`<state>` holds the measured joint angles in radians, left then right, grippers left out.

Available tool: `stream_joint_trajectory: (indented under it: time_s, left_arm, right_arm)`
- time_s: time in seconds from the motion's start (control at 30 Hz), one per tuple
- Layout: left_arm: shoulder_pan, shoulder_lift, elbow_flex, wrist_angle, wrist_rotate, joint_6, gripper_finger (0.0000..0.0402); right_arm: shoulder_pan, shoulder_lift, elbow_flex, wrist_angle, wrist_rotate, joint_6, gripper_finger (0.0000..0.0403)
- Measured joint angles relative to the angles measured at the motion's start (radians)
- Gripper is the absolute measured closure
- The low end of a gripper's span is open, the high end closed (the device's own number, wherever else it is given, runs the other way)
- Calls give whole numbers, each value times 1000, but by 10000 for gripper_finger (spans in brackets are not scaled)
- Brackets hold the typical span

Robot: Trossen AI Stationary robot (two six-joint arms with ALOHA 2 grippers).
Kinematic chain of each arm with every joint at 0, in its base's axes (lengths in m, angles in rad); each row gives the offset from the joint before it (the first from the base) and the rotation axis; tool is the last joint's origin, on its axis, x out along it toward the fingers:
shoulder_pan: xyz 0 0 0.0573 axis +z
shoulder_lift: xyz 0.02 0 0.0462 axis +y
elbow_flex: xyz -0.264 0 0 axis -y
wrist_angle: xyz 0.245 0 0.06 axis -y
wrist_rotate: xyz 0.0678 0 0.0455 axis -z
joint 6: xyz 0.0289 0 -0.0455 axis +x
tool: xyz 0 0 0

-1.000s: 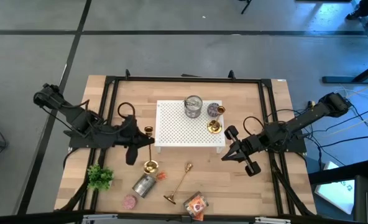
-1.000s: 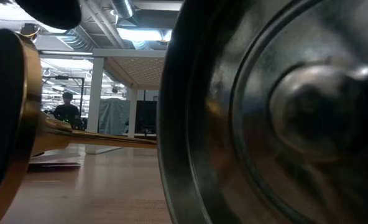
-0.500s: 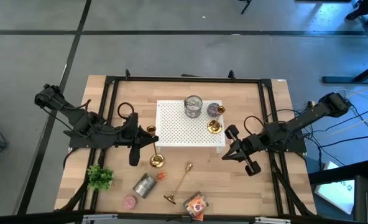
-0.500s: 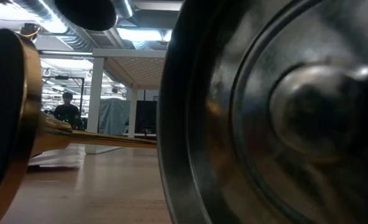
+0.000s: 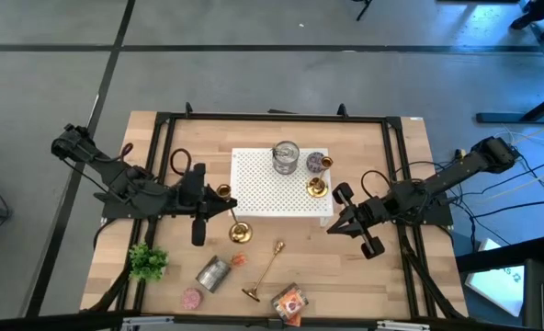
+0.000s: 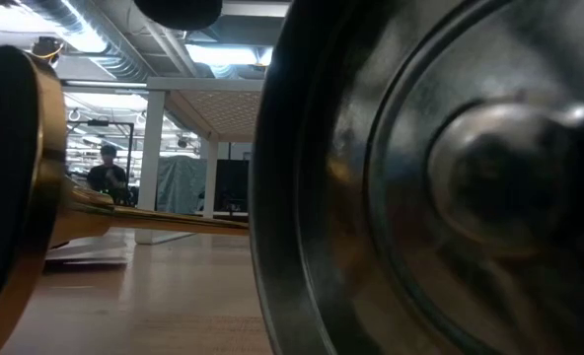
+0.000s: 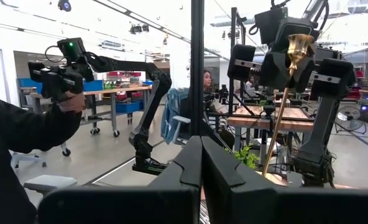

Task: Pick & Place candle stick holders
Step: Put the left gold candle holder on the shelf

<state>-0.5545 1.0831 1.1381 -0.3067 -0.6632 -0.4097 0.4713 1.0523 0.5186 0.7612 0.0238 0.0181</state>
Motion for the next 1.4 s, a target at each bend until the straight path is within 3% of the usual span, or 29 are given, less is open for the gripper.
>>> stream_joint_trajectory:
  time_s: [0.3,0.6,0.77,1.1,1.4]
  left_arm:
    - [1,25,0,-1,-36,41,390]
    - [11,101,0,118,-144,208,390]
    - [33,127,0,131,-173,266,390]
    - [117,127,105,23,-131,226,390]
    - [236,141,149,-153,-39,77,390]
  right_arm:
    - [0,-20,0,-19,2,0,398]
    - [3,-259,0,-403,2,40,398]
    - [2,-298,0,-498,2,61,398]
    - [2,-298,0,-556,154,101,398]
    - [2,-298,0,-553,158,102,398]
